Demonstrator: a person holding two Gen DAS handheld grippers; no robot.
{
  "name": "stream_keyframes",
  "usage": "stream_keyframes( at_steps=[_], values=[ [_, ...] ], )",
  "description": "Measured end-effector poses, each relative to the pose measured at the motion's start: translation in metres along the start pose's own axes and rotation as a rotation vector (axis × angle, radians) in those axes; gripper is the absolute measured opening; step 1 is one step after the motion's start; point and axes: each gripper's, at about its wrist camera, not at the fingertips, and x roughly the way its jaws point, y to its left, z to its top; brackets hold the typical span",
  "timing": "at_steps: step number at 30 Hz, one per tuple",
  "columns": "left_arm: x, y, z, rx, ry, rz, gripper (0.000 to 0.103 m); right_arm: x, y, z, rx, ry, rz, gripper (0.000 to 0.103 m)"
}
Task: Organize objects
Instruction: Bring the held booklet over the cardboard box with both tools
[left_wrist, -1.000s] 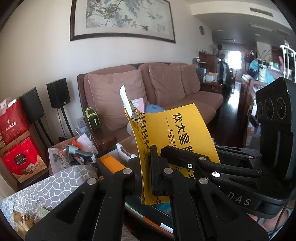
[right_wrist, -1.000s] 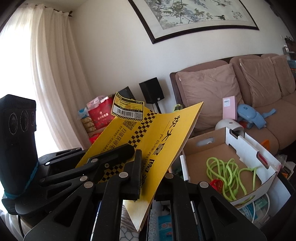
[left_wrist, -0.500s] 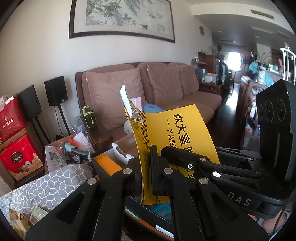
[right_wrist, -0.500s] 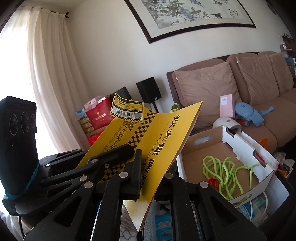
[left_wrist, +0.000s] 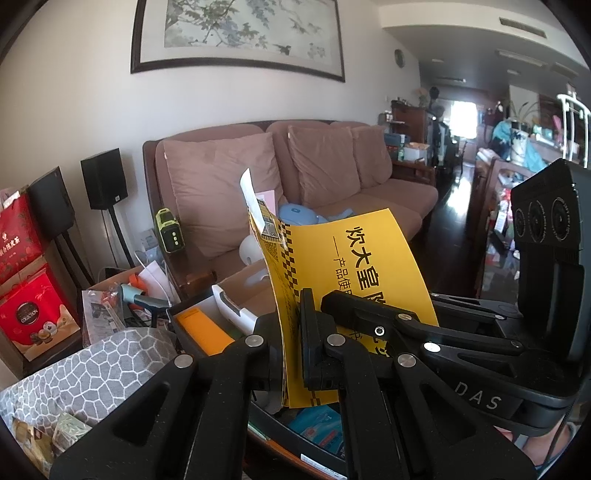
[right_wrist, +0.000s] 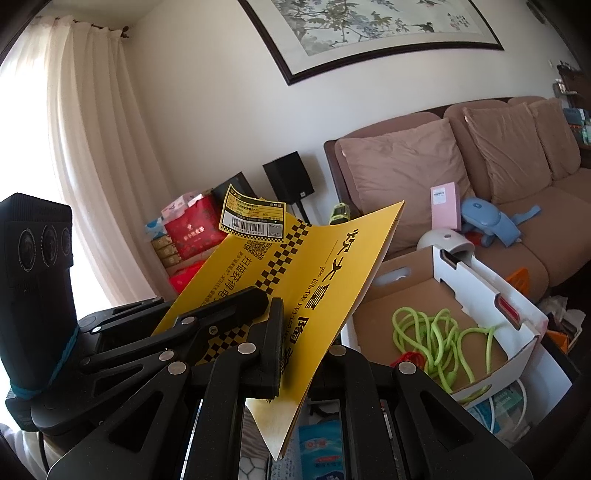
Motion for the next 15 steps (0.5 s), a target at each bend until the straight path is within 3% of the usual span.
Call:
stream_keyframes(
  at_steps=[15],
  values=[
    [0.0095, -0.0069, -0.0026, -0.001, 0.013, -0.015, 0.005, 0.0011, -0.0104, 0.0005, 0.015, 0.017, -0.015, 0.007]
  ],
)
